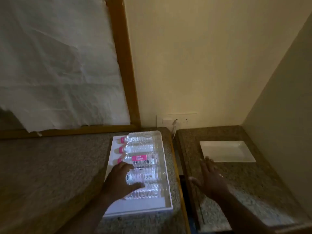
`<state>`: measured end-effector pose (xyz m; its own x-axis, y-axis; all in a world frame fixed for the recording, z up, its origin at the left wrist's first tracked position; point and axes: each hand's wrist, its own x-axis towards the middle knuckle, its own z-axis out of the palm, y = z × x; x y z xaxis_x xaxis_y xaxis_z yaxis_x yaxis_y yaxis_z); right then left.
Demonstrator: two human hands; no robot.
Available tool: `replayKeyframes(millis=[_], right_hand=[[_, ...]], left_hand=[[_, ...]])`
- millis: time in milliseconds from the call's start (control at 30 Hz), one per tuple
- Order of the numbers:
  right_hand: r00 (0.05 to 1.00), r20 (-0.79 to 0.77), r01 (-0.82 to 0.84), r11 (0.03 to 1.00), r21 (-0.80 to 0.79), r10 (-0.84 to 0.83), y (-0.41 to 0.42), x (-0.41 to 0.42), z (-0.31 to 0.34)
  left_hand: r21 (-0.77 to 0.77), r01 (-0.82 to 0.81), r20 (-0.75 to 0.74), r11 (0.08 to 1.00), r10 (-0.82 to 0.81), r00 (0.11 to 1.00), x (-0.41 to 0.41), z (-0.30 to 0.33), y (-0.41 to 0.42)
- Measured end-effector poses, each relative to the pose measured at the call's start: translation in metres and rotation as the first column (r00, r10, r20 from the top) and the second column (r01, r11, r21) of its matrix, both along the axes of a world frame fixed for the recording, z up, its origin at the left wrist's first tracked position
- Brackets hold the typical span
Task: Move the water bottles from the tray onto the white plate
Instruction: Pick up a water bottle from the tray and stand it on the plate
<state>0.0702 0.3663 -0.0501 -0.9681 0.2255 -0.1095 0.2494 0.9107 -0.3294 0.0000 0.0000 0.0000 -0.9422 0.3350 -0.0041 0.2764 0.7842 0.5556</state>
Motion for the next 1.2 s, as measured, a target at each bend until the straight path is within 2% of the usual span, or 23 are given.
replayKeyframes(millis=[167, 367, 500, 600, 800, 1000, 1200], right_hand=[[0.981, 0.192, 0.025, 0.998, 0.052, -0.034, 0.012, 0.046, -0.046], [0.976, 0.215, -0.007, 0.991, 0.131, -0.021, 0.012, 0.054, -0.057], [0.975, 0.221, -0.009, 0.989, 0.151, -0.025, 0.01, 0.053, -0.056], [0.975, 0.222, -0.006, 0.99, 0.141, -0.025, 0.01, 0.053, -0.057], [0.973, 0.227, 0.007, 0.991, 0.135, -0.038, 0.009, 0.052, -0.059], [0.975, 0.219, 0.017, 0.992, 0.125, -0.044, 0.008, 0.054, -0.06], [0.979, 0.201, 0.01, 0.993, 0.121, -0.034, 0.009, 0.055, -0.058]], left_hand=[[-0.092, 0.031, 0.004, 0.995, -0.031, 1.0, 0.028, -0.024, -0.014], [-0.153, -0.043, 0.135, 0.987, 0.064, 0.989, 0.039, -0.036, -0.016], [-0.194, 0.018, 0.184, 0.981, 0.019, 0.983, 0.028, -0.018, -0.017], [-0.14, 0.046, 0.196, 0.989, -0.018, 0.98, 0.021, 0.007, -0.02], [0.032, 0.093, 0.058, 0.995, -0.095, 0.994, 0.02, 0.058, 0.014], [0.213, 0.181, -0.038, 0.96, -0.177, 0.983, 0.027, 0.047, 0.057], [0.294, 0.128, -0.009, 0.947, -0.131, 0.991, 0.037, 0.025, 0.074]])
